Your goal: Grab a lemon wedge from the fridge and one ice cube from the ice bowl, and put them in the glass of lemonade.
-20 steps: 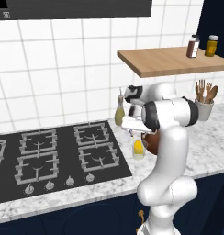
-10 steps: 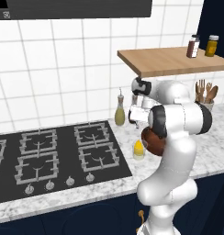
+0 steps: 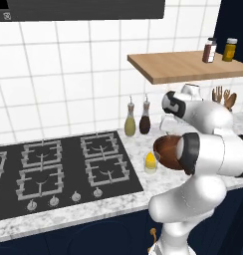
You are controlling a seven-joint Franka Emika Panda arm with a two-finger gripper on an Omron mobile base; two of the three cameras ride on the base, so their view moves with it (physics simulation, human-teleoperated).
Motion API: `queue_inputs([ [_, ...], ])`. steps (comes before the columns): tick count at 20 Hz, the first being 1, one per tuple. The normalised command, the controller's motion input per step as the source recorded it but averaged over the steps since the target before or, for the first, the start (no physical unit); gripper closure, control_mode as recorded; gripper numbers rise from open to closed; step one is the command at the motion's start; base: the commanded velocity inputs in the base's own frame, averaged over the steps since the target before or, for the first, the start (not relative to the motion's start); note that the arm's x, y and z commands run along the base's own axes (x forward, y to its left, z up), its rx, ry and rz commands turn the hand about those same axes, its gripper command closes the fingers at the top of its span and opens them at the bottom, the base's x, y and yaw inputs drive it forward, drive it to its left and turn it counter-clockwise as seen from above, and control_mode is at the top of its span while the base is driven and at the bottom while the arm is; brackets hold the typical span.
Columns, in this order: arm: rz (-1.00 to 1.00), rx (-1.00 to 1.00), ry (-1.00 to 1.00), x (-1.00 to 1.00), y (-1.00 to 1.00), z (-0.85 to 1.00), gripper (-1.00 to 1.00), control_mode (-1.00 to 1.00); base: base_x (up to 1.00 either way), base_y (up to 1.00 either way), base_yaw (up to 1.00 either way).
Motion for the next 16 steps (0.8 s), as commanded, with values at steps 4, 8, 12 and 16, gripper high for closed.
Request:
queue_inputs([
  [4,0.00,-0.01,-0.02,0.19,-0.09,-0.09,-1.00,-1.00,0.00,0.00,0.00],
  [8,0.03,-0.07,0.00,0.55,-0.52,-0.37,-1.00,-1.00,0.00,0.00,0.00],
  [12,0.00,-0.08,0.00,0.37,-0.35,-0.38,-1.00,-1.00,0.00,0.00,0.00],
  [16,0.00,-0.06,0.00,0.36,-0.02,-0.43,-1.00,-1.00,0.00,0.00,0.00],
])
